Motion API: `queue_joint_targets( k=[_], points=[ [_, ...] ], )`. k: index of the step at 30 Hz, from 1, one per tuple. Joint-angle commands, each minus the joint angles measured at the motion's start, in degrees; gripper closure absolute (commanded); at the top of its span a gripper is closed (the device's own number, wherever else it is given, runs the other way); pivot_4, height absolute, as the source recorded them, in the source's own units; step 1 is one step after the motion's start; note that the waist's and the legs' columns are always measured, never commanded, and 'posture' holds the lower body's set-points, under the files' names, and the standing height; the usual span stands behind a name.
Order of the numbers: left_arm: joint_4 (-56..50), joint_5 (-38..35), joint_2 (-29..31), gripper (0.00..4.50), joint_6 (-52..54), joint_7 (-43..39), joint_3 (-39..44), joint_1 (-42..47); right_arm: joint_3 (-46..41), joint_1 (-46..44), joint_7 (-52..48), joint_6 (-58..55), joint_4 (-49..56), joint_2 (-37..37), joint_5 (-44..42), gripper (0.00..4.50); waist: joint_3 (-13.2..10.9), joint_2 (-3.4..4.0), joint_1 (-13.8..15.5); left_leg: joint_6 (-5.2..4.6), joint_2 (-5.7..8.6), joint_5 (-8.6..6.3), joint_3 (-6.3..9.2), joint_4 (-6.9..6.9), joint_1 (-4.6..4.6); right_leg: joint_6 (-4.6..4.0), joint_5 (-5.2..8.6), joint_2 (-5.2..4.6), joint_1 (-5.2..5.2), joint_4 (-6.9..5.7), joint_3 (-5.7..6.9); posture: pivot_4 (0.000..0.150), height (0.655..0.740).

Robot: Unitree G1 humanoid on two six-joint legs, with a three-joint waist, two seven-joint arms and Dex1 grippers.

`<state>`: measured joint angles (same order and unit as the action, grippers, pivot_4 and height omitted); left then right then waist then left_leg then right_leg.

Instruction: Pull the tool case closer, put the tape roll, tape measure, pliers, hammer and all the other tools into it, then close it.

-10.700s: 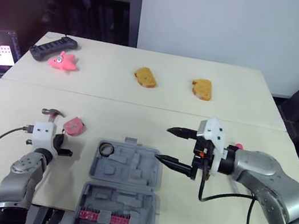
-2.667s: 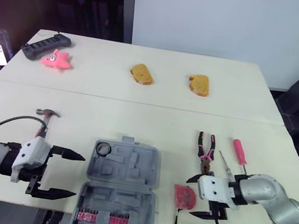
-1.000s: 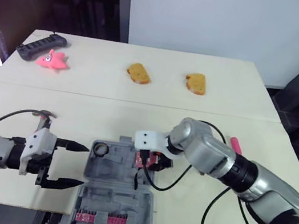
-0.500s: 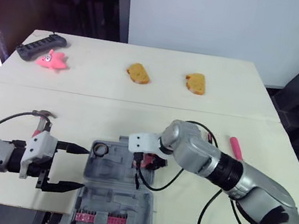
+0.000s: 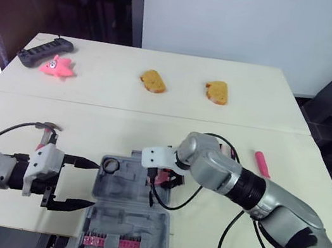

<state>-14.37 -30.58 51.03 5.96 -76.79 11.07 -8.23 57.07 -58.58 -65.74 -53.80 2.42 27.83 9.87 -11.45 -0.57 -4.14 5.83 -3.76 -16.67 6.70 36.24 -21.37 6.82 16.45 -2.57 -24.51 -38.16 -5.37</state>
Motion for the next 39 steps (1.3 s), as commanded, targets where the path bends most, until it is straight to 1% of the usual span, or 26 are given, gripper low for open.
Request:
queue_joint_targets(
  k=[1,5,9,12,15,18,19,22,24,26,34,39],
  points=[
    [-0.57,-0.3,0.28,0.0,-0.16,-0.23,0.95,0.03,-3.63,0.0,0.43,-1.37,2.62,-0.86,-0.55,0.02,0.0,0.0,0.03,0.0,0.0,0.0,0.0,0.0,0.0,0.0,0.0,0.0,0.0,0.0,0.0,0.15,0.74],
    [-1.31,-0.39,0.3,0.0,0.05,-0.17,1.0,-0.39,-5.03,0.23,-0.53,-3.0,4.8,-0.01,-1.23,0.02,0.0,0.0,0.03,0.0,0.0,0.0,0.0,0.0,0.0,0.0,0.0,0.0,0.0,0.0,0.0,0.15,0.74],
    [-1.38,-0.41,0.4,0.0,0.08,-0.28,0.96,-0.34,-8.53,0.81,-1.68,-5.97,9.04,2.27,-3.79,0.02,0.0,0.0,0.07,0.0,0.0,0.0,0.0,0.0,-0.01,0.0,0.0,0.0,0.0,0.01,0.0,0.15,0.74],
    [-1.3,-0.35,0.37,0.0,0.11,-0.21,0.91,-0.22,-12.96,3.27,-0.97,-7.72,11.96,3.46,-6.58,0.02,0.0,0.0,0.14,0.0,0.0,0.0,0.0,0.0,-0.01,0.0,0.0,-0.01,0.0,0.01,0.0,0.15,0.74],
    [-0.97,-0.27,0.3,0.0,0.16,-0.16,0.71,0.15,-19.19,7.62,1.51,-10.56,14.22,2.65,-10.11,0.02,0.01,-0.01,0.14,0.0,0.0,0.0,0.0,0.0,-0.01,0.0,0.0,0.0,0.0,0.01,0.0,0.15,0.74],
    [-0.58,-0.14,0.18,0.0,0.15,-0.09,0.52,0.5,-24.21,12.52,4.75,-8.84,16.33,1.95,-12.25,0.82,0.01,-0.01,0.14,0.0,0.0,0.0,0.0,0.0,-0.01,0.0,0.0,0.0,0.0,0.01,0.0,0.15,0.74],
    [-0.5,-0.11,0.13,0.0,0.17,-0.03,0.49,0.57,-26.72,15.6,5.97,-5.75,17.65,1.54,-13.35,1.3,0.01,-0.01,0.13,0.0,0.0,0.0,0.0,0.0,-0.01,0.0,0.0,0.0,0.0,0.01,0.0,0.15,0.74],
    [-0.3,-0.04,0.09,0.0,0.12,-0.01,0.5,0.64,-31.87,21.08,10.27,-0.36,18.62,-0.4,-14.8,2.7,0.01,-0.02,0.06,0.0,0.0,0.0,0.01,-0.03,-0.02,0.0,0.0,0.0,0.01,0.02,0.0,0.15,0.74],
    [-0.43,-0.01,0.13,0.0,0.05,-0.05,0.62,0.35,-35.93,25.62,12.29,1.03,19.49,-2.22,-17.33,2.7,0.02,-0.03,0.06,0.0,0.0,0.0,0.0,-0.03,0.0,0.0,0.0,0.01,0.01,0.02,-0.01,0.15,0.74],
    [-0.51,-0.04,0.13,0.0,0.07,-0.04,0.72,0.2,-37.17,27.92,13.14,2.71,20.21,-2.6,-18.39,2.7,0.02,-0.03,0.14,0.0,0.0,0.0,0.01,-0.01,0.0,0.0,0.0,0.01,0.01,0.01,-0.01,0.15,0.74],
    [-1.34,-0.07,-0.06,0.0,0.3,0.71,0.37,-0.19,-36.9,35.73,20.97,18.91,13.53,-4.37,-15.49,2.7,0.02,-0.04,0.13,0.0,0.0,0.0,0.01,-0.01,0.02,0.0,0.0,0.02,0.04,0.02,-0.01,0.15,0.74],
    [-1.23,0.01,0.0,0.0,0.13,0.83,0.37,-0.3,-36.31,38.36,22.6,23.07,9.9,-3.84,-14.05,2.7,0.02,-0.04,0.16,0.0,0.0,0.0,0.01,-0.01,0.0,0.0,0.0,0.01,0.04,0.03,-0.01,0.15,0.74]
  ],
)
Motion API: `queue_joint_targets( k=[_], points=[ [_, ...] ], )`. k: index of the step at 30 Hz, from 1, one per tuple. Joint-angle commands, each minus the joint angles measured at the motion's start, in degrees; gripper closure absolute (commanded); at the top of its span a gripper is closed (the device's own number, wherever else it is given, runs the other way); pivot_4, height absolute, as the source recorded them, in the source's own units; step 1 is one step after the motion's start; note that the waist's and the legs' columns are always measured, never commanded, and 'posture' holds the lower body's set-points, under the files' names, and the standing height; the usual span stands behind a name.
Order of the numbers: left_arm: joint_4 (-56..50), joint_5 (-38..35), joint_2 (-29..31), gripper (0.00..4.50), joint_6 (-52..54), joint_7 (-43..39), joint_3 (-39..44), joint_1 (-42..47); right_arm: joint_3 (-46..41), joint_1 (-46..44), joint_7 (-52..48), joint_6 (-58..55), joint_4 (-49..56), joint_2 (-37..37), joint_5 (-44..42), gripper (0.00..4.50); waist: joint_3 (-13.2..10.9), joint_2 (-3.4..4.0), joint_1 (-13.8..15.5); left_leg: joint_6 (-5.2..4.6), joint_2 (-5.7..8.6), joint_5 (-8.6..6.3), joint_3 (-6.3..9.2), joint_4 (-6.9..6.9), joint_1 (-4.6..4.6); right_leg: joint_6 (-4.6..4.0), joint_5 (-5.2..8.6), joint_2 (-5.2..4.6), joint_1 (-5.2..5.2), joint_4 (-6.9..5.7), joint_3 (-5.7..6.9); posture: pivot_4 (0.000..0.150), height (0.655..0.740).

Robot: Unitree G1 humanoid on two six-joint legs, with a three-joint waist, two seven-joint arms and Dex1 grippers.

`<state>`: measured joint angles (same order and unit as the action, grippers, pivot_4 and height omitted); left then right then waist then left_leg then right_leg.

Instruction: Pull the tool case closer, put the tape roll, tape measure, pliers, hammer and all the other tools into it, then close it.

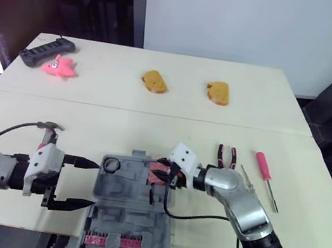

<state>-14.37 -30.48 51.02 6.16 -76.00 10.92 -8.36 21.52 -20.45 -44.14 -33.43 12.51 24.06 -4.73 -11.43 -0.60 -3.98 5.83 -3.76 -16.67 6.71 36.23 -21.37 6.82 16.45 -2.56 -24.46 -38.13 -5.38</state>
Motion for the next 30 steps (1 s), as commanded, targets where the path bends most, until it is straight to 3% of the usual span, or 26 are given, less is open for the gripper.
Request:
queue_joint_targets(
  k=[1,9,20,23,30],
  points=[
    [-1.24,-0.07,0.0,0.0,-0.07,0.1,0.48,-0.15,-0.84,0.58,0.71,2.68,-0.53,-0.04,0.16,2.7,0.0,0.0,-0.01,0.0,0.0,0.0,0.0,0.0,0.0,0.0,0.0,0.0,0.0,0.0,0.0,0.15,0.74],
    [-1.14,-0.06,-0.08,0.0,-0.1,0.23,0.31,0.14,-1.42,3.19,0.84,-0.89,-1.9,0.19,-1.34,2.7,0.0,-0.01,0.0,0.0,0.0,0.0,0.0,0.0,0.02,0.0,0.0,0.01,0.03,0.0,0.0,0.15,0.74],
    [-0.96,0.09,-0.07,0.0,-0.26,0.15,0.1,0.85,1.9,3.7,3.37,-18.46,-7.01,-1.11,-2.32,2.7,0.53,-0.3,0.09,0.0,0.0,0.0,0.0,-0.04,0.34,-0.01,0.02,0.01,0.39,0.03,-0.01,0.15,0.74],
    [-1.17,0.01,-0.06,0.0,-0.21,0.21,0.24,0.66,3.73,4.07,3.73,-17.29,-7.69,-0.93,-1.3,2.7,0.81,-0.34,0.09,-0.11,0.0,-0.08,0.0,-0.17,1.15,-0.14,0.24,0.01,1.2,0.23,-0.01,0.15,0.74],
    [-1.26,0.01,0.11,0.0,-0.38,0.31,0.94,-0.15,0.55,3.4,2.49,-12.25,-3.29,-1.94,-4.53,2.7,1.07,-0.53,0.04,-0.12,-0.01,-0.09,0.0,-0.18,1.17,-0.13,0.27,0.01,1.23,0.26,-0.01,0.15,0.74]
  ],
)
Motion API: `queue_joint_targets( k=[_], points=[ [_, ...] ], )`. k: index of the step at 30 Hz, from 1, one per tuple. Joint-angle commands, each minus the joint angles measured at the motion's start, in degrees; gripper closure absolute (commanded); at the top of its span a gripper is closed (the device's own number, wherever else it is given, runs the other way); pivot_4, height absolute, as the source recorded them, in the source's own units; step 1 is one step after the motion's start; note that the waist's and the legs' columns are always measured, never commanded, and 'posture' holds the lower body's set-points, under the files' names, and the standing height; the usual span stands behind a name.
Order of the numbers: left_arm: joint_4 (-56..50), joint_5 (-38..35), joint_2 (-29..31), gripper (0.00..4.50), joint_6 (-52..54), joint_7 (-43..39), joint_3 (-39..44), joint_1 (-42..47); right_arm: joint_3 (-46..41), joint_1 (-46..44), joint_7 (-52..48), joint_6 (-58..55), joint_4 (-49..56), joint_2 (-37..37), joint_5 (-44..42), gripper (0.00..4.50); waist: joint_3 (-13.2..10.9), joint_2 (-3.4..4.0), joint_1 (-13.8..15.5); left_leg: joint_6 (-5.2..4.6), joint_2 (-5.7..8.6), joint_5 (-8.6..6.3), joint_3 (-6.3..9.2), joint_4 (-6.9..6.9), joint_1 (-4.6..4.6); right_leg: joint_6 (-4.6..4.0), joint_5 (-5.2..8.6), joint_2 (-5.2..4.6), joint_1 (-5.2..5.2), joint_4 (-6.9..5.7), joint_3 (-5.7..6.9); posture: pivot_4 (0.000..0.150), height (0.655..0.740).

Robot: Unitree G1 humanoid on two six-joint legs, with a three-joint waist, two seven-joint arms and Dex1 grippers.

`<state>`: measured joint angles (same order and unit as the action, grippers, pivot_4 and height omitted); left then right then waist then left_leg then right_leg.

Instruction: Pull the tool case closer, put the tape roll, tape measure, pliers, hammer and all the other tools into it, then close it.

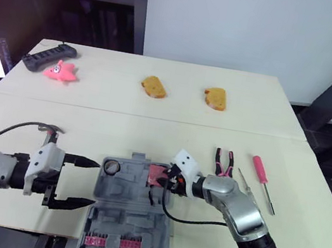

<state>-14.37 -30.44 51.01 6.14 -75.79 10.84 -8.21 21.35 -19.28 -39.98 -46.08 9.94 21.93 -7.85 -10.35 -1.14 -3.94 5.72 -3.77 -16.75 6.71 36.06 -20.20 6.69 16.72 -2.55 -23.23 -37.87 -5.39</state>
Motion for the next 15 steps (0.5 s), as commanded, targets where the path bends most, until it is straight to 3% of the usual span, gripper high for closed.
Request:
queue_joint_targets(
  k=[1,7,11,12,15],
  points=[
    [-1.12,0.01,0.18,0.0,-0.43,0.12,1.23,-0.46,-0.58,1.91,-2.53,1.46,1.22,0.07,-2.82,2.7,-0.02,0.03,0.02,0.0,0.0,0.0,0.0,-0.01,-0.02,0.0,0.0,0.0,-0.02,0.0,0.0,0.15,0.74],
    [2.02,-0.14,0.92,0.0,-0.01,0.39,3.64,-1.05,-11.59,-0.68,-5.33,2.75,11.72,2.19,-11.09,2.7,-0.49,0.37,0.0,0.0,0.0,0.0,0.0,0.05,-0.23,0.12,-0.07,0.0,-0.21,-0.01,-0.01,0.15,0.74],
    [7.75,1.44,1.79,0.0,-2.35,-0.6,6.75,-3.2,-19.7,3.31,-10.0,3.28,16.36,10.62,-15.57,2.7,-0.54,0.42,0.28,0.0,0.0,0.0,0.0,-0.02,-0.25,0.15,-0.04,-0.01,-0.22,0.05,0.0,0.15,0.74],
    [12.56,2.87,2.23,0.0,-4.28,-0.53,8.47,-3.99,-24.02,7.4,-13.53,5.24,16.27,15.6,-15.75,2.7,-0.55,0.43,0.53,-0.03,0.0,-0.02,0.0,-0.05,-0.25,0.09,0.0,-0.01,-0.21,0.11,0.0,0.15,0.74],
    [22.38,5.25,3.14,0.0,-8.44,-0.49,11.43,-4.48,-31.93,15.28,-19.15,9.19,15.26,23.46,-17.35,1.4,-0.58,0.45,1.35,-0.27,0.02,-0.15,-0.04,-0.05,-0.32,0.06,0.03,-0.02,-0.18,0.37,0.0,0.15,0.74]
  ],
)
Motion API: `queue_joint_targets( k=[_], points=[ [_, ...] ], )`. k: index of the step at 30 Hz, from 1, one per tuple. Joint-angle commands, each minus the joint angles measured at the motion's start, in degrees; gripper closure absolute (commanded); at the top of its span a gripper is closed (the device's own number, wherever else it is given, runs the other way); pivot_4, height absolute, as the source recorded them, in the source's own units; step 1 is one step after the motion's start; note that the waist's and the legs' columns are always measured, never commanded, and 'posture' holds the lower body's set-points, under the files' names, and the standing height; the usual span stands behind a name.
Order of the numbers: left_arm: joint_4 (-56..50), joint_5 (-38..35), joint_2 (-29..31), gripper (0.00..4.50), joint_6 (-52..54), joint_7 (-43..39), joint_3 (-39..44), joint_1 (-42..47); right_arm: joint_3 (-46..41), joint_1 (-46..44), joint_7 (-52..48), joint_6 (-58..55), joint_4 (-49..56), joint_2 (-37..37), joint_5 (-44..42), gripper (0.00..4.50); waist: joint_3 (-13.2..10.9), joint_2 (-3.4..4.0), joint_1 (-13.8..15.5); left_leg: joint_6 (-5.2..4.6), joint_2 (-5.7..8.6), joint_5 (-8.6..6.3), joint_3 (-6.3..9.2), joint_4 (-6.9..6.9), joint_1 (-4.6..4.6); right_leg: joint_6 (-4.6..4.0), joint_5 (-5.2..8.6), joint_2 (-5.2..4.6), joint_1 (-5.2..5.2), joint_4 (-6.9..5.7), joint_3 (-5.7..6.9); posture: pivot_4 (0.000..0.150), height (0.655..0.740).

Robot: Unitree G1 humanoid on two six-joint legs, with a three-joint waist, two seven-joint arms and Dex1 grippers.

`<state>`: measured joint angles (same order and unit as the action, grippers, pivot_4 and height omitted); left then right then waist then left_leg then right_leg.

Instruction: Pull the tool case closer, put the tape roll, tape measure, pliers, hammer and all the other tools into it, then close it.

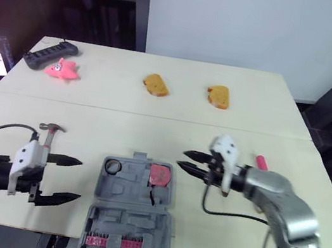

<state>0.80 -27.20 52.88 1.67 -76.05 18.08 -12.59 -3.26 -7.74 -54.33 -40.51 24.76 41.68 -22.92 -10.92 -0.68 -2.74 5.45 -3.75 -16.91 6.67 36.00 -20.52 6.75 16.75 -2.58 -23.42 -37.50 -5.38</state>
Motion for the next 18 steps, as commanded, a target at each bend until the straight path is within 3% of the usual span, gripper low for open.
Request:
queue_joint_targets(
  k=[1,3,7,12,18],
  points=[
    [12.66,2.66,2.21,0.0,-5.66,-0.04,5.76,0.52,-10.73,7.5,-5.93,6.65,-1.36,4.6,-2.09,0.91,-0.03,-0.01,0.09,-0.04,0.0,-0.02,-0.01,0.01,-0.03,0.0,0.0,0.0,0.0,0.06,0.0,0.15,0.74],
    [20.36,3.47,3.51,0.0,-8.12,-0.16,7.91,1.59,-15.34,12.58,-7.53,11.28,-3.97,5.55,-1.66,0.03,-0.04,-0.08,0.2,-0.04,-0.01,-0.02,-0.04,0.01,0.02,-0.03,0.0,0.02,0.01,0.08,-0.02,0.15,0.74],
    [37.05,4.64,8.58,0.0,-13.75,-1.63,12.96,0.54,-25.45,22.21,-10.16,20.57,-15.14,7.53,1.38,0.03,-0.08,-0.19,0.1,-0.02,-0.01,-0.02,-0.12,0.13,0.05,-0.1,-0.01,0.0,0.08,0.13,-0.08,0.15,0.74],
    [53.77,5.93,12.66,0.0,-19.81,0.62,15.92,1.65,-32.13,28.77,-12.32,28.05,-26.22,8.71,2.04,0.03,-0.1,-0.2,0.04,-0.02,0.0,-0.02,-0.29,0.01,0.13,-0.11,-0.01,-0.03,0.08,0.23,-0.18,0.15,0.74],
    [60.31,5.78,12.54,0.0,-23.0,0.87,15.87,3.09,-32.9,29.94,-11.42,34.95,-35.42,7.1,2.69,0.03,-0.1,-0.2,0.01,-0.01,0.0,-0.02,-0.3,0.01,0.14,-0.11,-0.01,-0.03,0.08,0.19,-0.2,0.15,0.74]
  ],
)
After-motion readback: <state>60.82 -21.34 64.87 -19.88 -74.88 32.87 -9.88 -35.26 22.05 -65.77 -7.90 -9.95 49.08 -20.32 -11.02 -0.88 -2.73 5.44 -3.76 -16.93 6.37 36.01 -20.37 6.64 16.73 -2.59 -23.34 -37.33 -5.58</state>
